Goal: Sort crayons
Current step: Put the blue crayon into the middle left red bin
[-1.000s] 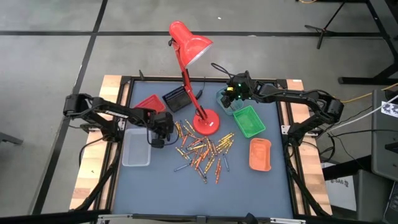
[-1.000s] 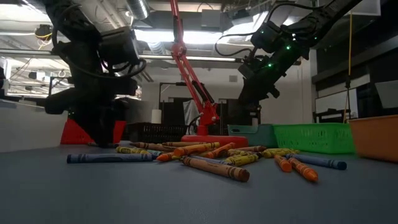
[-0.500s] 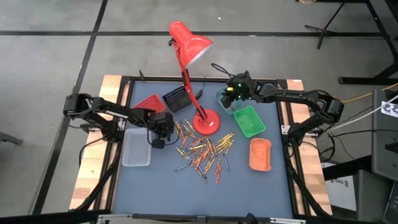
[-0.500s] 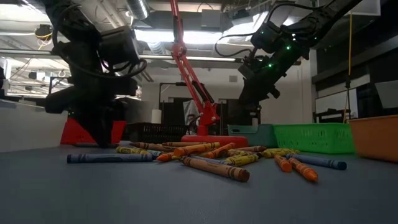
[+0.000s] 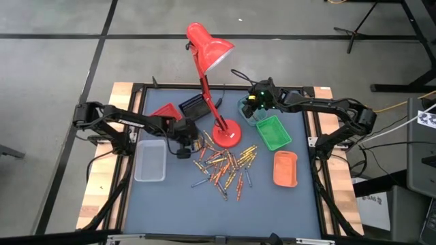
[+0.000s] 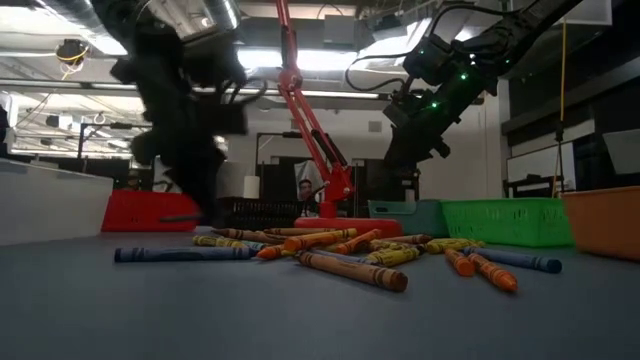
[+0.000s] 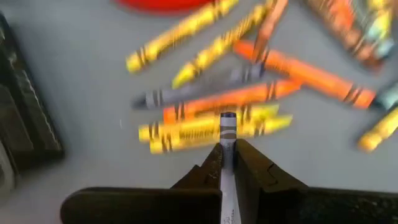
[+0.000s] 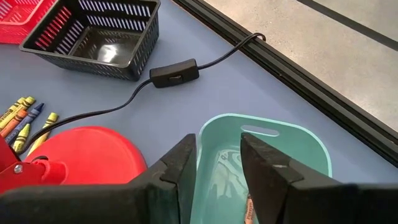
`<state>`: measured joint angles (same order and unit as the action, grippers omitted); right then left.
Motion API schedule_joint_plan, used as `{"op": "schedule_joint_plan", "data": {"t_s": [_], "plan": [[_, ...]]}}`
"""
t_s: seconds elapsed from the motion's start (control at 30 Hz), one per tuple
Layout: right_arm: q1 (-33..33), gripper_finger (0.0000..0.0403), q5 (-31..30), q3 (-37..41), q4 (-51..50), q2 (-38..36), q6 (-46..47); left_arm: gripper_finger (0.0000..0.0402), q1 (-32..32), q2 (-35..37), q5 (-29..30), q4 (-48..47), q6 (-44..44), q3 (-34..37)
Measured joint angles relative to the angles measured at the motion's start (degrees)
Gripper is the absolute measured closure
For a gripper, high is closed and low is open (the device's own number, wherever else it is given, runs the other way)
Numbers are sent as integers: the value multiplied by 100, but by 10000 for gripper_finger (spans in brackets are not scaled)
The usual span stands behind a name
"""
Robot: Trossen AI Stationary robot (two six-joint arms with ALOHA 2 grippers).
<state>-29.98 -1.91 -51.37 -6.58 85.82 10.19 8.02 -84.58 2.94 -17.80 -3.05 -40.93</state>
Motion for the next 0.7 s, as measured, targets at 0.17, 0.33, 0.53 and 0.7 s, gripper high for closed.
{"op": "schedule_joint_plan", "data": {"t_s": [0.17, 0.33, 0.53, 0.7], "plan": [[0, 278, 0, 0, -1, 0, 1, 397, -1, 3, 19, -147, -4, -665], [0, 278, 0, 0, -104, 0, 1, 397, -2, 10, 398, -900, -2, -1461], [0, 278, 0, 2, -253, 0, 1, 397, 105, 18, 895, -2397, 254, -2368], [0, 278, 0, 2, -315, 0, 1, 397, 274, 22, 1452, -3511, 798, -2646]]}}
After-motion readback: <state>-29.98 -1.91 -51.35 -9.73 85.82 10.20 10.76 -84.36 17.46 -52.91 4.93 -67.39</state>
